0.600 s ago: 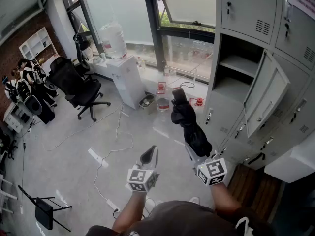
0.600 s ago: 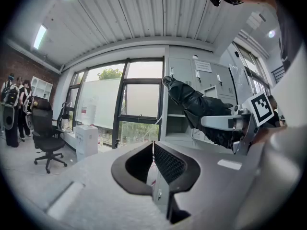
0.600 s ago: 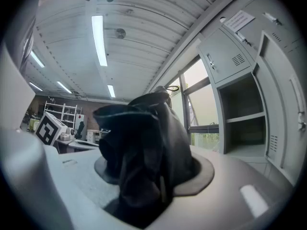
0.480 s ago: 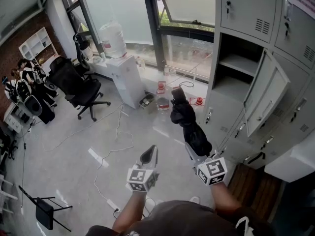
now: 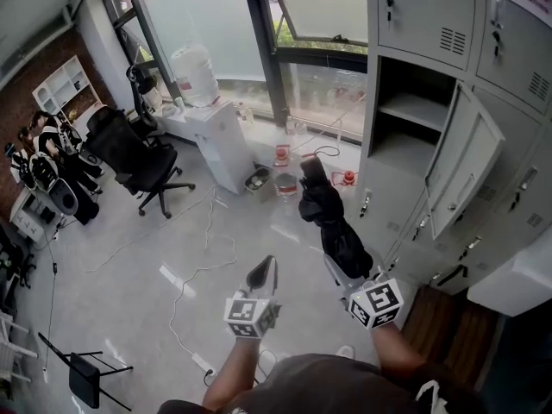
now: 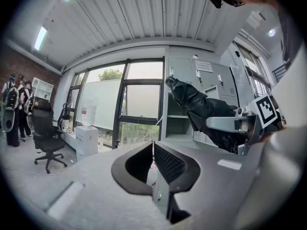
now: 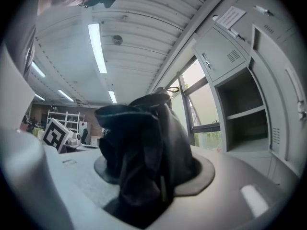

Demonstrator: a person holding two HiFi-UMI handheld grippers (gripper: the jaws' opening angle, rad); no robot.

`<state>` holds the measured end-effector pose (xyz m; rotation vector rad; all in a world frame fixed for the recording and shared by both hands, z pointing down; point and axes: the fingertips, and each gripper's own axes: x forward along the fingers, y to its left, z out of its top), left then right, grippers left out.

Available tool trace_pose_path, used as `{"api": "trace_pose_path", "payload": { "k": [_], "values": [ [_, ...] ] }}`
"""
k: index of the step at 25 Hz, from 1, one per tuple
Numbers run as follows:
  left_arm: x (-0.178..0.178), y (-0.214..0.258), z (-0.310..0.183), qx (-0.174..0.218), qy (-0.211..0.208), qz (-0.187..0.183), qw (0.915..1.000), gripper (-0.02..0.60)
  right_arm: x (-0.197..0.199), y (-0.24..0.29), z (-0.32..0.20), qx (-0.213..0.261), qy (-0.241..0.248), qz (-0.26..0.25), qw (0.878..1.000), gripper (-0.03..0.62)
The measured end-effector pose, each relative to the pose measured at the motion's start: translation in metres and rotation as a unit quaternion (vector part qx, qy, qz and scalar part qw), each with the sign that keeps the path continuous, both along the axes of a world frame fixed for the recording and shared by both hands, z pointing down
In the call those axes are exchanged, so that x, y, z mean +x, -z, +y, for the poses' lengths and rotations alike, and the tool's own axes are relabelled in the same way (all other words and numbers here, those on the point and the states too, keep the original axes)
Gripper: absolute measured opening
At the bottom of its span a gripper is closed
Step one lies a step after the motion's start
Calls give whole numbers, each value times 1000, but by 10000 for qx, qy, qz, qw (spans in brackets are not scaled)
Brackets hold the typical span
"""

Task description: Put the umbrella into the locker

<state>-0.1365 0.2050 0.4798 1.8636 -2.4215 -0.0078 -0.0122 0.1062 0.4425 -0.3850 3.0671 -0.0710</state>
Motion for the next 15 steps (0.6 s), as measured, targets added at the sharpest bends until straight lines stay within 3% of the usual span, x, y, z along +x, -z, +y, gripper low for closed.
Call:
{"api": "trace_pose_path", "payload": {
  "k": [5,15],
  "values": [
    [14,7,-22,58,-27,-59,10000,8,16,3,-9,-138,186,-178,9996,241],
    [65,5,-70,10,-115,-195,9997,8,61,-10,-47,-136,296,0,9995,241]
  ]
}}
